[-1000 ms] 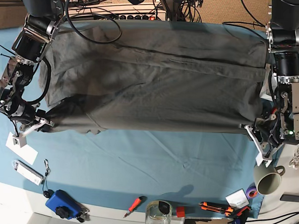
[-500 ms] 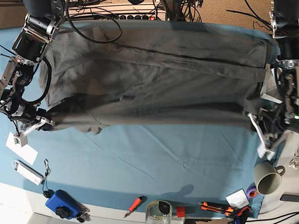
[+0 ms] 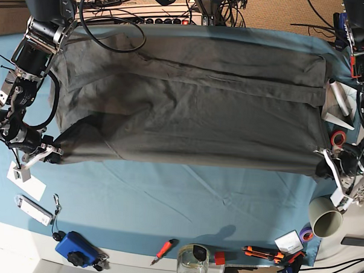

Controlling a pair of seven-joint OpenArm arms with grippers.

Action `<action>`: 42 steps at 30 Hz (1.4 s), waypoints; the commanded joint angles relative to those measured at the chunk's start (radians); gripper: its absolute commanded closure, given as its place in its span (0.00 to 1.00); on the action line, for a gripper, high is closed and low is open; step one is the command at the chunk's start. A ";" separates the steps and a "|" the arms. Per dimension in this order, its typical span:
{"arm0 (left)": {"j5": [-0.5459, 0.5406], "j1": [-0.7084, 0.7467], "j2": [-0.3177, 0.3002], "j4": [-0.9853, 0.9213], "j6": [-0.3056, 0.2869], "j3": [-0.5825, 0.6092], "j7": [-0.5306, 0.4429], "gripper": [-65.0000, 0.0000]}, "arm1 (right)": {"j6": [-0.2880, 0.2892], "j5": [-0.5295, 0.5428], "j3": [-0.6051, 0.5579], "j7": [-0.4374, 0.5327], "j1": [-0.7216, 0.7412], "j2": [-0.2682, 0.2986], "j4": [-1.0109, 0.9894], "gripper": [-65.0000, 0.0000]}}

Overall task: Fold the T-shirt properly
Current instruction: 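Lay the hem down over the folded shoulder edge with both grippers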

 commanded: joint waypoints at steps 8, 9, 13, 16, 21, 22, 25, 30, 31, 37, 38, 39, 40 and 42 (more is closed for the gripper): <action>0.029 0.089 0.010 0.012 0.018 -0.011 0.006 1.00 | -0.001 0.003 0.004 -0.046 0.026 0.030 0.019 1.00; 0.031 0.094 0.010 0.012 0.018 -0.017 0.013 1.00 | 0.000 0.010 0.004 -0.050 0.024 0.031 0.021 1.00; 0.021 0.094 0.010 0.013 0.018 -0.053 0.019 1.00 | 0.000 0.039 0.005 -0.060 -0.015 0.033 0.072 1.00; 0.006 0.100 0.010 0.013 0.018 -0.082 0.039 1.00 | 0.012 0.039 0.005 -0.059 -0.072 0.033 0.120 1.00; -0.023 0.150 0.010 0.019 0.006 -0.100 0.051 1.00 | 0.011 0.076 0.005 -0.056 -0.159 0.032 0.192 1.00; -0.026 0.163 0.010 0.024 0.006 -0.100 0.054 1.00 | 0.012 0.084 0.005 -0.056 -0.172 0.032 0.208 1.00; -0.026 0.196 0.010 0.054 0.006 -0.100 0.054 1.00 | 0.023 0.092 0.005 -0.057 -0.209 0.032 0.244 1.00; -0.016 0.255 0.010 0.144 0.006 -0.100 0.052 1.00 | 0.022 0.101 0.006 -0.059 -0.260 0.032 0.274 1.00; -0.003 0.267 0.010 0.164 0.006 -0.100 0.045 1.00 | 0.022 0.108 0.011 -0.060 -0.269 0.032 0.282 1.00; 0.023 0.324 0.010 0.203 0.011 -0.100 0.030 1.00 | 0.035 0.126 0.082 -0.060 -0.344 0.029 0.351 1.00; 0.023 0.330 0.010 0.203 0.011 -0.100 0.031 1.00 | 0.035 0.134 0.096 -0.061 -0.359 0.030 0.361 1.00; 0.023 0.336 0.010 0.203 0.011 -0.100 0.031 1.00 | 0.037 0.147 0.108 -0.064 -0.375 0.029 0.370 1.00; 0.023 0.342 0.010 0.203 0.011 -0.100 0.031 1.00 | 0.047 0.162 0.119 -0.071 -0.391 0.029 0.377 1.00; 0.023 0.349 0.010 0.203 0.011 -0.100 0.035 1.00 | 0.063 0.182 0.136 -0.081 -0.426 0.029 0.393 1.00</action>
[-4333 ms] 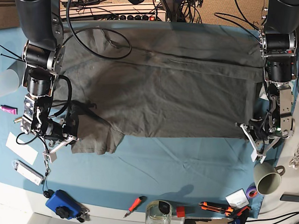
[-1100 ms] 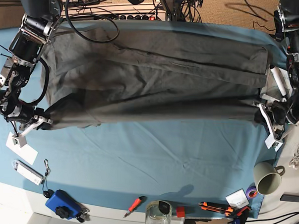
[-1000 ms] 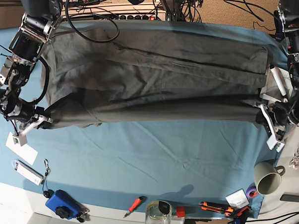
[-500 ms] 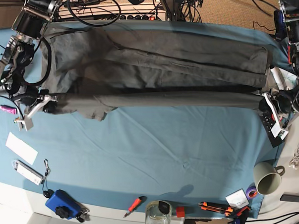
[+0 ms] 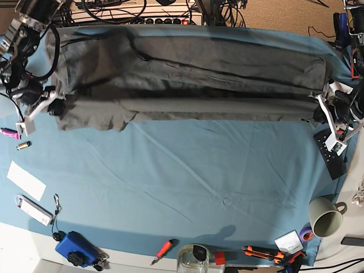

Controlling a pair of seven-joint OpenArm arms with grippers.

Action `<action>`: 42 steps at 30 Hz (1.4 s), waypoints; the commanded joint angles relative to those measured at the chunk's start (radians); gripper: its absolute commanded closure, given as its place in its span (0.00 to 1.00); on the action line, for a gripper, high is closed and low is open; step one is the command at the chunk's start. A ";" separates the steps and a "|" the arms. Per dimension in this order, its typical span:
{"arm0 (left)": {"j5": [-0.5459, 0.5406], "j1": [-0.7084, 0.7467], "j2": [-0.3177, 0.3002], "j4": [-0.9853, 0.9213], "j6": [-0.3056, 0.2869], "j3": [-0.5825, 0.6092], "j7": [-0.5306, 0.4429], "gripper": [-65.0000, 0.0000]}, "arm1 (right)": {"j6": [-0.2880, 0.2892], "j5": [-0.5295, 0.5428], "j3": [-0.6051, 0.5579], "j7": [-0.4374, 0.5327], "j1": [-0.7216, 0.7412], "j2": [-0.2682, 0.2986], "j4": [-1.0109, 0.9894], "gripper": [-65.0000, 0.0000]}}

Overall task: Fold the T-shirt properly
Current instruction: 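Lay the hem down over the folded shoulder edge with both grippers, then release the shirt and hold both grippers at the strip's ends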

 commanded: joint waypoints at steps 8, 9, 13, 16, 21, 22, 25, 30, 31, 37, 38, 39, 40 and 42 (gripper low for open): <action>-0.003 -0.002 -0.021 0.016 0.003 -0.009 0.004 1.00 | -0.001 0.020 0.035 0.008 -0.110 0.019 0.090 1.00; -0.002 0.004 -0.021 0.018 0.003 -0.009 0.007 1.00 | -0.001 0.019 0.040 0.008 -0.124 0.019 0.103 1.00; -0.002 0.046 -0.014 0.047 0.003 -0.037 0.007 1.00 | 0.000 0.020 0.085 0.009 -0.175 0.014 0.142 1.00; -0.003 0.081 0.003 0.078 0.003 -0.093 -0.001 1.00 | 0.003 0.020 0.122 0.008 -0.203 0.014 0.147 1.00; -0.029 0.127 0.011 0.087 -0.009 -0.140 -0.011 1.00 | 0.003 0.020 0.139 0.002 -0.242 0.014 0.147 1.00; -0.029 0.135 0.011 0.087 -0.008 -0.139 -0.013 1.00 | 0.003 0.019 0.139 -0.002 -0.246 0.014 0.147 1.00; -0.033 0.149 0.012 0.087 -0.008 -0.139 -0.013 1.00 | 0.005 0.016 0.139 -0.005 -0.261 0.014 0.147 1.00; -0.032 0.156 0.033 0.087 -0.008 -0.139 -0.012 1.00 | 0.006 0.012 0.139 -0.009 -0.287 0.014 0.147 1.00; -0.032 0.156 0.041 0.087 -0.008 -0.139 -0.012 1.00 | 0.006 0.011 0.139 -0.011 -0.291 0.014 0.147 1.00; 0.009 0.159 0.100 0.087 -0.008 -0.139 -0.013 1.00 | 0.006 0.013 0.139 -0.018 -0.293 0.014 0.147 1.00; 0.019 0.161 0.104 0.087 -0.008 -0.139 -0.012 1.00 | 0.006 0.012 0.139 -0.023 -0.293 0.014 0.147 1.00; 0.024 0.168 0.106 0.087 -0.007 -0.139 -0.013 1.00 | 0.007 0.013 0.139 -0.030 -0.293 0.014 0.147 1.00; 0.025 0.173 0.106 0.087 -0.005 -0.139 -0.012 1.00 | 0.008 0.013 0.139 -0.036 -0.293 0.014 0.147 1.00; 0.031 0.184 0.105 0.087 0.010 -0.140 -0.012 0.92 | 0.034 0.014 0.139 -0.043 -0.293 0.014 0.147 1.00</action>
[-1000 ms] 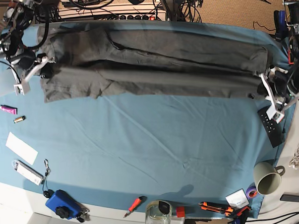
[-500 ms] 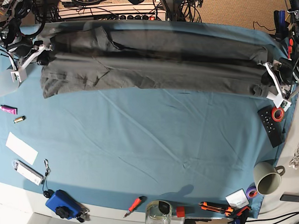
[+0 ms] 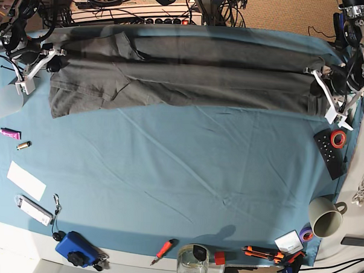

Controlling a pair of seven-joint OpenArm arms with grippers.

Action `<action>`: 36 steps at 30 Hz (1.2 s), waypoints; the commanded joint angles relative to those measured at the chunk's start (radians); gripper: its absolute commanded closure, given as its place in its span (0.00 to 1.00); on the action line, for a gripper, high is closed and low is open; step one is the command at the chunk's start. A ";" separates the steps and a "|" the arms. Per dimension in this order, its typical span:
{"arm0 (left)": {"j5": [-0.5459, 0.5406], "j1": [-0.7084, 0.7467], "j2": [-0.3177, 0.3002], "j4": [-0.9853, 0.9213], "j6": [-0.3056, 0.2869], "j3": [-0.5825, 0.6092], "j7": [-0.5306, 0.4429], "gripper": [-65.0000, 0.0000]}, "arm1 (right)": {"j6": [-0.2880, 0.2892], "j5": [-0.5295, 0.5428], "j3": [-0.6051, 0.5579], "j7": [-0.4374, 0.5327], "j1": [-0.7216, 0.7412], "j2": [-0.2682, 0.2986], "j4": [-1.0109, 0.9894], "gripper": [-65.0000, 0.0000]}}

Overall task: Fold the T-shirt properly
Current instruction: 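Release the shirt and hold both grippers at the strip's ends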

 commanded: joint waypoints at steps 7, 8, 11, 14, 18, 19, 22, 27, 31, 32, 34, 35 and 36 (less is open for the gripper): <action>0.083 0.000 -0.019 0.014 0.069 -0.010 -0.019 0.69 | 0.018 0.040 0.014 -0.004 -0.019 0.025 0.018 0.74; 0.084 0.000 -0.019 0.014 0.068 -0.010 -0.019 0.69 | 0.018 0.043 0.014 -0.003 -0.029 0.025 0.018 0.74; 0.106 0.000 -0.019 0.024 0.069 -0.010 -0.019 0.68 | 0.018 0.070 0.014 -0.004 -0.044 0.025 0.018 0.74; 0.143 0.000 -0.019 0.068 0.063 -0.010 -0.019 0.68 | 0.018 0.097 0.014 -0.002 -0.043 0.025 0.018 0.74; 0.183 0.014 -0.020 0.156 0.035 -0.010 -0.020 0.68 | 0.018 0.103 0.014 -0.004 -0.041 0.025 0.018 0.74; 0.184 0.025 -0.019 0.179 0.035 -0.010 -0.023 0.64 | 0.018 0.102 0.014 -0.006 -0.041 0.025 0.018 0.74; 0.229 0.081 -0.019 0.241 0.039 -0.010 -0.082 0.46 | 0.018 0.101 0.014 -0.007 -0.041 0.025 0.018 0.74; 0.310 0.154 -0.019 0.286 0.112 -0.010 -0.154 0.36 | 0.018 0.095 0.014 -0.005 -0.041 0.025 0.018 0.74; 0.299 0.132 -0.018 0.286 0.177 -0.010 -0.154 0.36 | 0.018 0.095 0.014 -0.002 -0.041 0.025 0.018 0.74; 0.285 0.122 -0.018 0.285 0.178 -0.010 -0.154 0.36 | 0.018 0.094 0.014 -0.002 -0.041 0.025 0.018 0.74; 0.255 0.100 -0.010 0.282 0.177 -0.010 -0.145 0.36 | 0.018 0.093 0.014 -0.002 -0.041 0.025 0.018 0.74; 0.239 0.092 -0.002 0.276 0.177 -0.010 -0.142 0.36 | 0.018 0.091 0.014 -0.002 -0.041 0.025 0.018 0.74; 0.229 0.087 0.008 0.266 0.169 -0.009 -0.141 0.36 | 0.018 0.090 0.014 -0.002 -0.041 0.025 0.018 0.74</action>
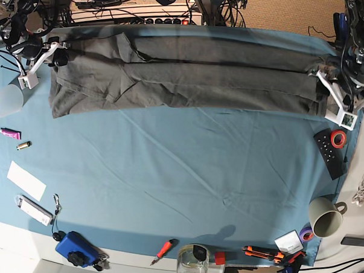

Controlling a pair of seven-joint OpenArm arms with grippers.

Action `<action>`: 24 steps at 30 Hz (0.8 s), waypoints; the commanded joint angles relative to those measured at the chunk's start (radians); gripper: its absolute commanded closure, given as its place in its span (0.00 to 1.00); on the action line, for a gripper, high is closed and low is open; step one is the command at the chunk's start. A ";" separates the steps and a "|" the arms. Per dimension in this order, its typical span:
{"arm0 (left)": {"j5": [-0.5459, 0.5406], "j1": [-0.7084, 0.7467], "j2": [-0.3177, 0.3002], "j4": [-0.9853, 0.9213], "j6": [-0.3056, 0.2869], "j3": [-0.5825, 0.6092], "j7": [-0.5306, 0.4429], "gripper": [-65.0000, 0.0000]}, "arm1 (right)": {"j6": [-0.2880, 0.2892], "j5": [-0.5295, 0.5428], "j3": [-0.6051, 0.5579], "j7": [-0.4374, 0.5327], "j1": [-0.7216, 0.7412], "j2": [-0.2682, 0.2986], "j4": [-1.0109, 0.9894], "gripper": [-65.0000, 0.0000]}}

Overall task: Fold the T-shirt properly
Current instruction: 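Release the shirt and hold both grippers at the strip's ends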

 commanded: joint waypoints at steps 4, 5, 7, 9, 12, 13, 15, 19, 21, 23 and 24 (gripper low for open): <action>-0.012 -0.012 0.040 -0.061 -0.005 -0.007 -0.006 0.36 | 0.002 0.002 0.011 0.015 0.003 0.023 0.017 0.74; -0.012 -0.017 0.047 -0.082 -0.005 -0.007 -0.002 0.36 | 0.003 0.002 0.011 0.016 0.003 0.023 0.017 0.74; -0.008 -0.029 0.047 -0.122 -0.005 -0.007 0.005 0.36 | 0.002 0.002 0.011 0.017 0.003 0.023 0.017 0.74; 0.006 -0.045 0.047 -0.150 -0.005 -0.007 0.003 0.36 | 0.002 0.003 0.011 0.018 0.003 0.023 0.017 0.74; -0.013 -0.067 0.047 -0.169 -0.006 -0.007 0.003 0.36 | 0.002 0.003 0.011 0.019 0.003 0.023 0.017 0.74; -0.021 -0.072 0.047 -0.174 -0.016 -0.007 0.004 0.36 | 0.002 0.002 0.011 0.018 0.003 0.023 0.017 0.74; -0.028 -0.075 0.047 -0.195 -0.031 -0.006 0.005 0.36 | 0.002 0.002 0.011 0.018 0.003 0.023 0.017 0.74; -0.046 -0.074 0.047 -0.260 -0.047 -0.006 0.005 0.36 | 0.002 0.003 0.011 0.019 0.003 0.026 0.017 0.74; -0.070 -0.074 0.047 -0.290 -0.058 -0.006 0.005 0.36 | 0.002 0.003 0.011 0.019 0.003 0.025 0.017 0.74; -0.080 -0.074 0.047 -0.307 -0.057 -0.006 0.012 0.37 | 0.002 0.003 0.011 0.022 0.003 0.026 0.017 0.74; -0.080 -0.074 0.047 -0.309 -0.057 -0.006 0.014 0.39 | 0.002 0.003 0.011 0.023 0.003 0.026 0.017 0.74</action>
